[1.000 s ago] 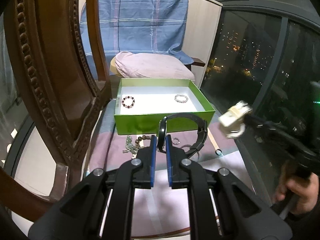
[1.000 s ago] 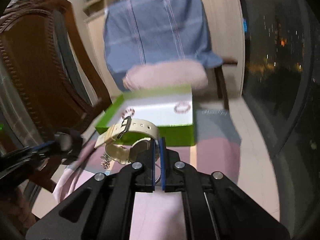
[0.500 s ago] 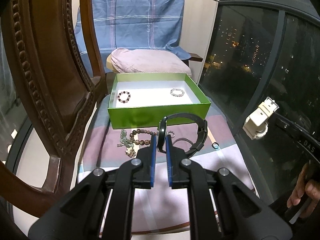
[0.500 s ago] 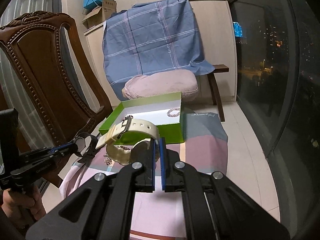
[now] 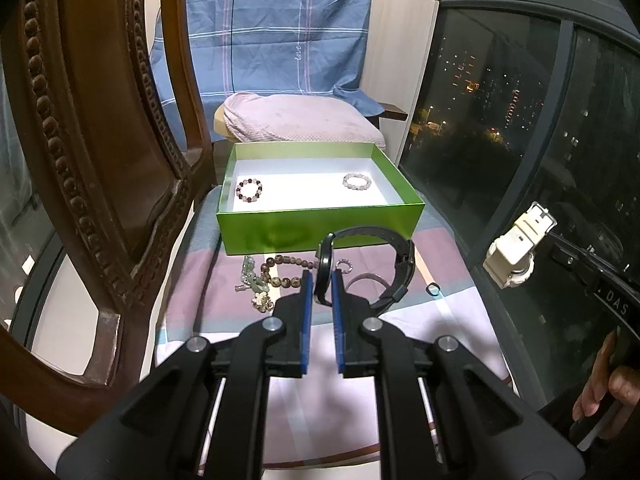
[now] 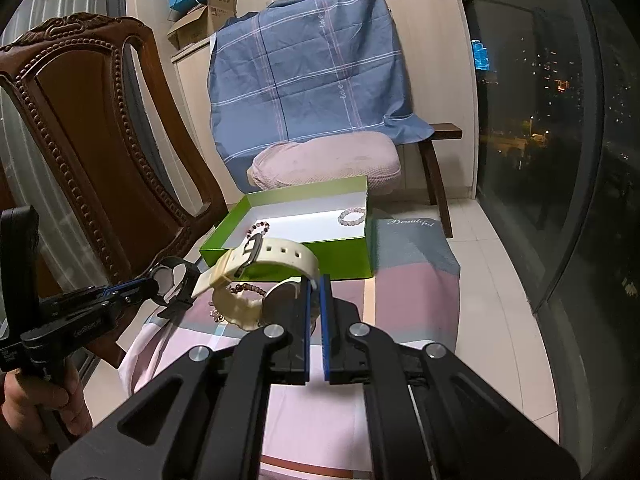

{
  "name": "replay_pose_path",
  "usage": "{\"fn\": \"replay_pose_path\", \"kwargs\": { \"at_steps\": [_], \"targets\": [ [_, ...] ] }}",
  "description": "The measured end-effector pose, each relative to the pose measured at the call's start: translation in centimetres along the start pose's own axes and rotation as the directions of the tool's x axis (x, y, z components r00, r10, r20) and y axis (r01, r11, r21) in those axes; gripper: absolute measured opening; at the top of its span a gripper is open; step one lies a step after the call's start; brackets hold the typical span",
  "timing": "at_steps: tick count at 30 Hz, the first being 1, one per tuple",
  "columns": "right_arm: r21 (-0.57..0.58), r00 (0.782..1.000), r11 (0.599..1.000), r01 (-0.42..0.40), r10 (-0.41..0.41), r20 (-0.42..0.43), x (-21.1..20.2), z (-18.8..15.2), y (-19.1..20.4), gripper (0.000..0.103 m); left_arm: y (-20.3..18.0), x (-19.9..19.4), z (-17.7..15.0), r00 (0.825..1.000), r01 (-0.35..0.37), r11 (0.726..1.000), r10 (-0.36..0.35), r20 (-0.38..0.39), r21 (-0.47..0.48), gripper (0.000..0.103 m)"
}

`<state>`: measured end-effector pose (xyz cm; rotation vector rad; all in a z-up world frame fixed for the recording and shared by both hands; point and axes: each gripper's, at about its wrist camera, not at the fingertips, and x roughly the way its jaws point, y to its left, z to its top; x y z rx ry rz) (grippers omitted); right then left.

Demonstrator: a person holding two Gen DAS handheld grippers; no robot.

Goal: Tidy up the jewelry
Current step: 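Lift the black watch with the left gripper while the right gripper lifts the white watch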

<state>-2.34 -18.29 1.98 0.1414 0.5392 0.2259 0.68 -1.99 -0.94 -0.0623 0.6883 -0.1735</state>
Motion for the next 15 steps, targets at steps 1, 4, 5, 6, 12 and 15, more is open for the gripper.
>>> {"fn": "replay_pose_path", "kwargs": {
  "at_steps": [1, 4, 5, 6, 12, 15],
  "targets": [
    [-0.001, 1.000, 1.000, -0.001, 0.001, -0.001, 0.00, -0.03, 0.03, 0.005, -0.03, 0.09, 0.00, 1.000, -0.001, 1.000, 0.001, -0.001, 0.000, 0.010],
    [-0.001, 1.000, 1.000, -0.002, 0.002, -0.001, 0.02, -0.03, 0.03, 0.005, -0.05, 0.20, -0.04, 1.000, -0.001, 1.000, 0.001, -0.006, 0.001, 0.010],
    [-0.001, 1.000, 1.000, -0.002, 0.002, -0.001, 0.05, -0.03, 0.03, 0.005, -0.05, 0.21, -0.04, 1.000, -0.001, 1.000, 0.001, -0.007, 0.002, 0.010],
    [0.001, 1.000, 1.000, 0.000, 0.000, 0.000, 0.05, -0.06, 0.04, 0.005, -0.05, 0.20, -0.02, 1.000, -0.001, 1.000, 0.001, -0.007, 0.003, 0.010],
    [-0.003, 1.000, 1.000, -0.005, 0.005, -0.006, 0.16, -0.09, 0.12, 0.005, -0.12, 0.35, 0.03, 1.000, 0.000, 1.000, 0.000, -0.012, 0.003, 0.010],
    [-0.003, 1.000, 1.000, -0.010, 0.009, -0.008, 0.31, -0.09, 0.21, 0.005, -0.19, 0.45, 0.04, 1.000, -0.001, 1.000, 0.001, -0.013, 0.003, 0.010]
  ]
}}
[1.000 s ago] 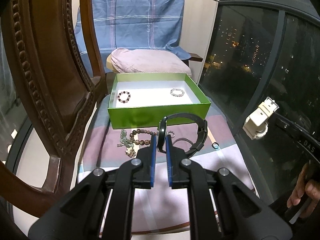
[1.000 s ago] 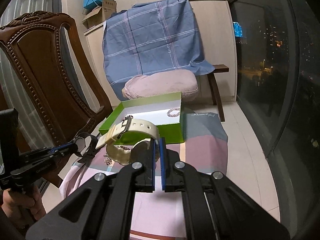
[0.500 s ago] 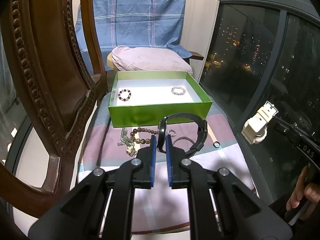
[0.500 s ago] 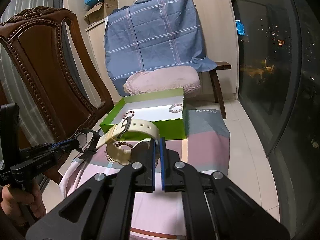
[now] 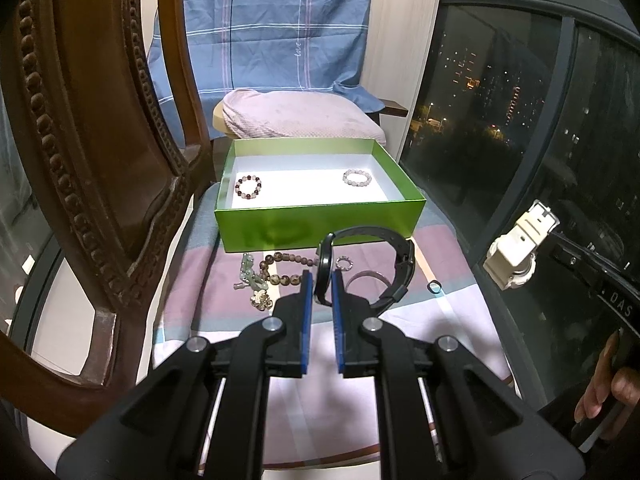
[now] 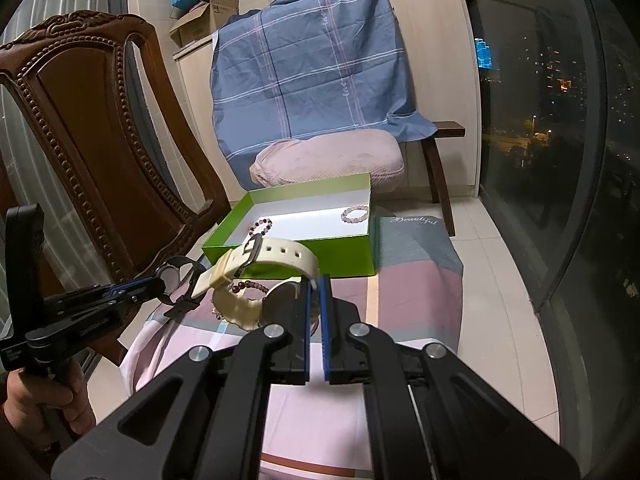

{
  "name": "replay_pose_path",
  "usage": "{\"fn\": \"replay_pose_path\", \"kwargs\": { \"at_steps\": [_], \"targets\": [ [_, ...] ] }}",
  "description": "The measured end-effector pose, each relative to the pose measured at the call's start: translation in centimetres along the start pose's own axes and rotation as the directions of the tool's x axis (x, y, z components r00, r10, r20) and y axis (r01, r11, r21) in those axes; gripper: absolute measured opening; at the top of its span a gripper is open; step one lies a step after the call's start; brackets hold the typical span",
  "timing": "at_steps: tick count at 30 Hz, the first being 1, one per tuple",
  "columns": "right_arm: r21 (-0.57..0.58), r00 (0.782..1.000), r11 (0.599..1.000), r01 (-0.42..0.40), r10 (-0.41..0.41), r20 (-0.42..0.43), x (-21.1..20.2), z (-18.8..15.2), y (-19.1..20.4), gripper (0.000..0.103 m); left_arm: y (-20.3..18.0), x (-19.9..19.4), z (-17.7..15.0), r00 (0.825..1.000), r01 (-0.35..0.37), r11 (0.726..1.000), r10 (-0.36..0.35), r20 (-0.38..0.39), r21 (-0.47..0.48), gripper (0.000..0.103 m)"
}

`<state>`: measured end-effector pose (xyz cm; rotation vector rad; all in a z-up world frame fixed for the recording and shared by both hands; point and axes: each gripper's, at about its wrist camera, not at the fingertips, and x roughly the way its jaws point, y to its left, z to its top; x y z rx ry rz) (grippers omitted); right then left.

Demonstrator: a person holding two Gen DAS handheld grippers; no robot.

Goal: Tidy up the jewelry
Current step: 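Lift the black watch with the left gripper while the right gripper lifts the white watch, then carry the black watch with the left gripper while the right gripper carries the white watch over the green box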

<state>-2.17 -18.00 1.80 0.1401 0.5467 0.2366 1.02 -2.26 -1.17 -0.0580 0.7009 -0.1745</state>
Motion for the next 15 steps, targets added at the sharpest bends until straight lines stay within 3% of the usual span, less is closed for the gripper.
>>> {"fn": "replay_pose_path", "kwargs": {
  "at_steps": [15],
  "targets": [
    [0.004, 1.000, 1.000, -0.016, 0.016, 0.011, 1.1, 1.5, 0.4, 0.005, 0.3, 0.3, 0.7, 1.000, 0.002, 1.000, -0.002, 0.001, -0.022, 0.010]
  ]
}}
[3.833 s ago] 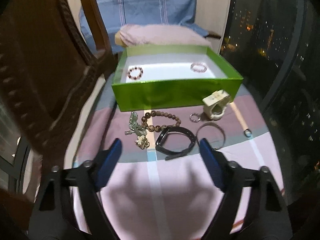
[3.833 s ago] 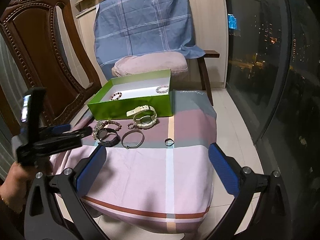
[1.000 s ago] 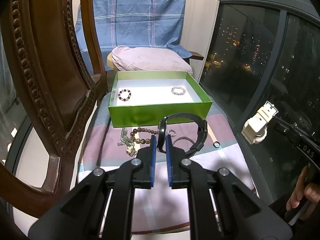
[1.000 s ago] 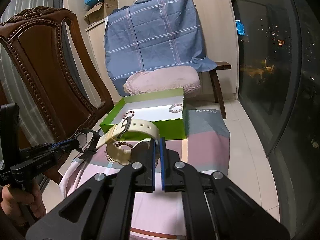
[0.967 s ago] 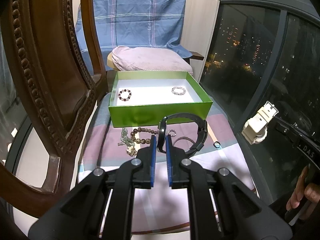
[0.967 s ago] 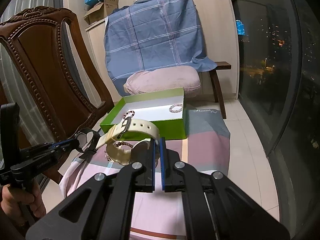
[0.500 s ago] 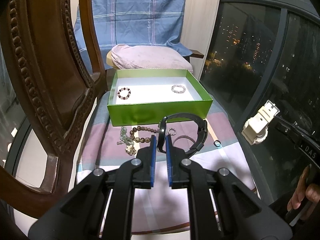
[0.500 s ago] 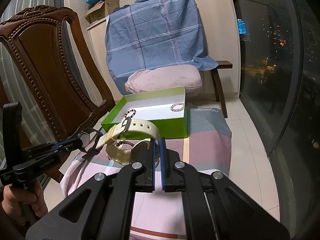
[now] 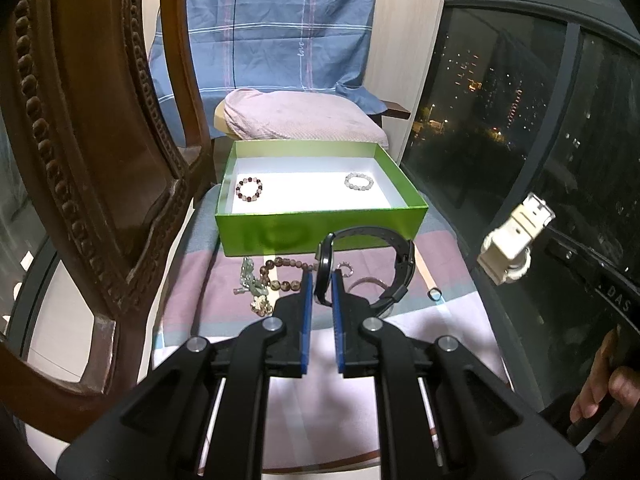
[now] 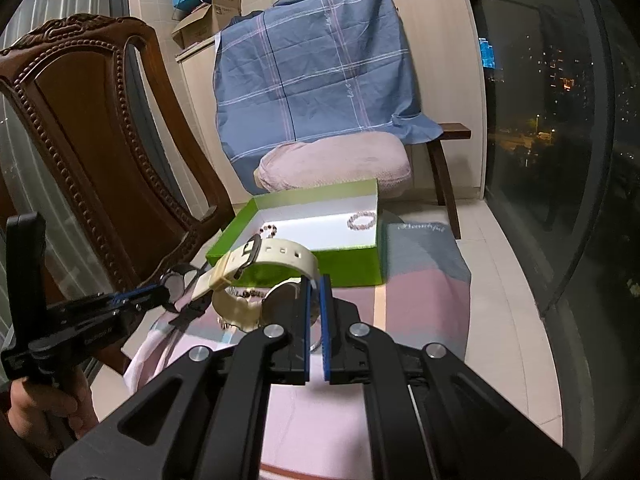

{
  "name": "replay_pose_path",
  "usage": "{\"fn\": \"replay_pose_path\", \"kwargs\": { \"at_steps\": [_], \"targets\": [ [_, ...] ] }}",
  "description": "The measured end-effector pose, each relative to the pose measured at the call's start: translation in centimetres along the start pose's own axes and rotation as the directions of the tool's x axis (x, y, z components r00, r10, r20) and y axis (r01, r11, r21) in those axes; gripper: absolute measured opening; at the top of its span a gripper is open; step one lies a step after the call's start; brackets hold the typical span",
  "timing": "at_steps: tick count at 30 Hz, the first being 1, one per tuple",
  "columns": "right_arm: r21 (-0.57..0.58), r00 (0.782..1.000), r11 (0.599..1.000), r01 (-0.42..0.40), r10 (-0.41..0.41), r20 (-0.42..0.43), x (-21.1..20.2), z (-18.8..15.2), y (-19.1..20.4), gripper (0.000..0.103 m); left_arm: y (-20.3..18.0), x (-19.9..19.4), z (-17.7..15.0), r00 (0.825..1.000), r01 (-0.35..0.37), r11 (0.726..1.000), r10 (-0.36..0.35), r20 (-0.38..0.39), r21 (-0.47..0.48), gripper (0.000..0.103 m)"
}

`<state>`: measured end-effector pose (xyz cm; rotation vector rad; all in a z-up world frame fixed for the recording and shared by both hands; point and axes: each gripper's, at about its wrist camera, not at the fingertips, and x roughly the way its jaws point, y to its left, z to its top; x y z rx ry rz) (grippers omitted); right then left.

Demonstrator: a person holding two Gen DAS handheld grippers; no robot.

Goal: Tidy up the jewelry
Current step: 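Carry the black watch with the left gripper while the right gripper carries the white watch over the green box, then open the left gripper over the box while the right gripper releases the white watch, then raise both grippers away from the green box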

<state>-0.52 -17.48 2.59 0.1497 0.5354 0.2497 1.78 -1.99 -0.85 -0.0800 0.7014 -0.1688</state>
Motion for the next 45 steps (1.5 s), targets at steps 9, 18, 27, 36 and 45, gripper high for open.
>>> {"fn": "replay_pose_path", "kwargs": {
  "at_steps": [9, 18, 27, 36, 45],
  "targets": [
    [0.023, 0.999, 1.000, 0.008, -0.009, 0.044, 5.7, 6.3, 0.0, 0.005, 0.5, 2.4, 5.8, 0.999, -0.003, 0.999, 0.004, 0.032, -0.034, 0.010],
    [0.037, 0.994, 0.995, 0.090, -0.088, -0.070, 17.3, 8.8, -1.8, 0.005, 2.4, 12.8, 12.1, 0.998, -0.050, 0.997, 0.048, -0.045, -0.062, 0.010],
    [0.024, 0.972, 0.989, 0.146, -0.139, -0.189, 23.8, 7.2, -3.4, 0.006, 4.8, 20.1, 12.3, 0.986, -0.090, 0.988, 0.071, -0.149, -0.123, 0.010],
    [0.079, 0.990, 0.990, 0.116, -0.122, 0.070, 12.9, 10.2, -3.5, 0.082, 4.3, 9.3, 14.4, 0.994, -0.100, 0.987, 0.104, 0.021, -0.122, 0.090],
    [0.064, 0.939, 0.993, 0.100, -0.116, 0.323, -4.1, 3.2, -2.3, 0.099, 2.6, -6.8, 3.2, 0.947, -0.074, 0.993, 0.098, 0.307, -0.089, 0.099]
  ]
}}
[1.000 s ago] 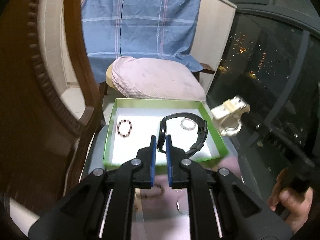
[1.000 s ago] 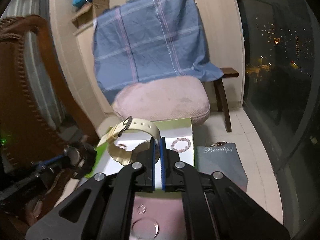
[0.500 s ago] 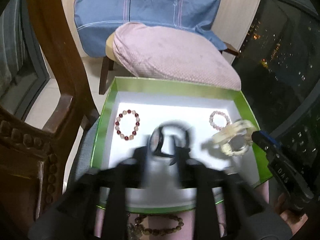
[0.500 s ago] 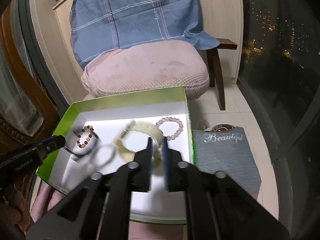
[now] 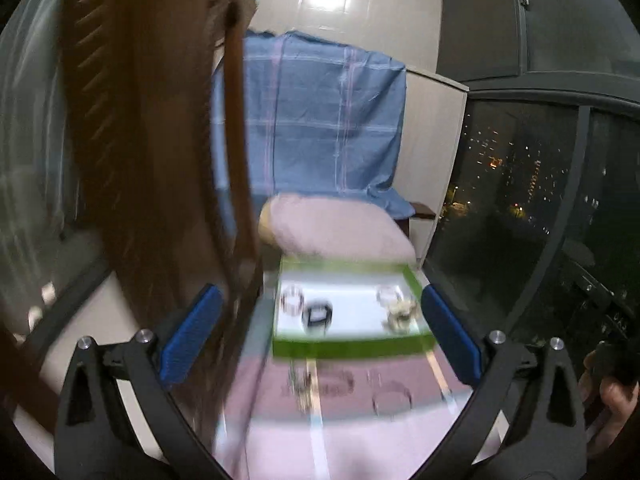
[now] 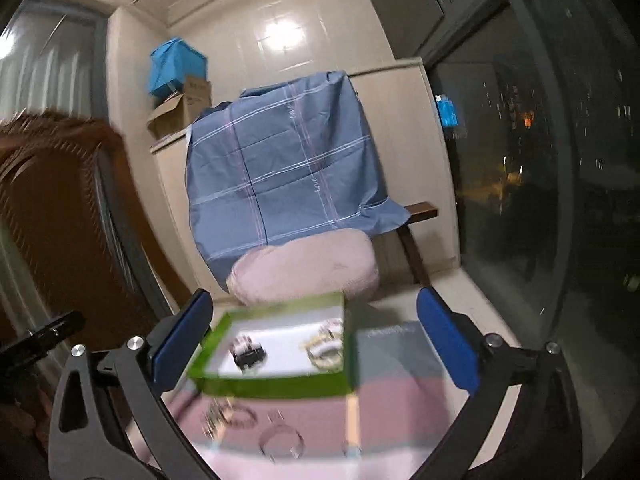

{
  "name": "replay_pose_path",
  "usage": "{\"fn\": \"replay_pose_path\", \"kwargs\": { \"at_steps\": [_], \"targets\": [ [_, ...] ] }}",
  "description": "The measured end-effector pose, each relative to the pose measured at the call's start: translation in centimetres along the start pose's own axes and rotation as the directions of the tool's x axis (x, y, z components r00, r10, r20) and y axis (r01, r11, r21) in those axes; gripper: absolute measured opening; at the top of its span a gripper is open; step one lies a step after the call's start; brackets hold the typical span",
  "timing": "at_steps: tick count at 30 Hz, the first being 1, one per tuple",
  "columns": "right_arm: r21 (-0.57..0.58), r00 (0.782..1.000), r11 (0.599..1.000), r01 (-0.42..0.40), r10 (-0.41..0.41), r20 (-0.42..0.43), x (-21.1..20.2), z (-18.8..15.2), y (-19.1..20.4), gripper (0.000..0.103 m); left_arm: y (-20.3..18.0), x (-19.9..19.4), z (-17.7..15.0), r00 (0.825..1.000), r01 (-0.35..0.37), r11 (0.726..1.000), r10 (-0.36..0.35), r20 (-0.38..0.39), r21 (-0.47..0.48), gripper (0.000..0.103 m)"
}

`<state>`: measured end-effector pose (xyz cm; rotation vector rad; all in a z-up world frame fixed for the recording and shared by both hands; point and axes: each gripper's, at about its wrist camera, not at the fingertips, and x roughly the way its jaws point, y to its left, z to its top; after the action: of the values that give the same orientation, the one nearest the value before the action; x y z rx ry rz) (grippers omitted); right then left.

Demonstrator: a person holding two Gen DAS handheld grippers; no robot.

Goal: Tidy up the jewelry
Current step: 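Raise both grippers away from the green box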

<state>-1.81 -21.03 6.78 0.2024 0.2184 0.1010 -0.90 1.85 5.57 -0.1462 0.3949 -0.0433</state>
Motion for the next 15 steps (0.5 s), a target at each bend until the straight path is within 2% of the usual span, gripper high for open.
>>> {"fn": "replay_pose_path", "kwargs": {
  "at_steps": [2, 5, 10, 15],
  "targets": [
    [-0.042, 1.000, 0.999, 0.013, -0.013, -0.015, -2.2, -1.6, 0.5, 0.099, 0.2, -1.2, -3.1, 0.999, 0.015, 0.999, -0.016, -0.041, -0.040, 0.099],
    [-0.069, 0.999, 0.998, 0.003, -0.007, -0.044, -4.7, -3.9, 0.8, 0.099, -0.6, -2.2, -6.1, 0.998, -0.013, 1.000, 0.014, -0.069, 0.001, 0.099],
    [-0.098, 0.992, 0.995, -0.015, 0.002, -0.125, -6.7, -6.5, 1.8, 0.099, -2.2, -2.5, -7.9, 0.995, -0.009, 0.996, 0.017, -0.096, 0.090, 0.099],
    [-0.119, 0.991, 0.993, -0.018, 0.002, -0.137, -6.4, -6.9, 2.5, 0.099, -2.5, -2.6, -8.7, 0.994, 0.002, 0.995, 0.008, -0.111, 0.095, 0.099]
  ]
}}
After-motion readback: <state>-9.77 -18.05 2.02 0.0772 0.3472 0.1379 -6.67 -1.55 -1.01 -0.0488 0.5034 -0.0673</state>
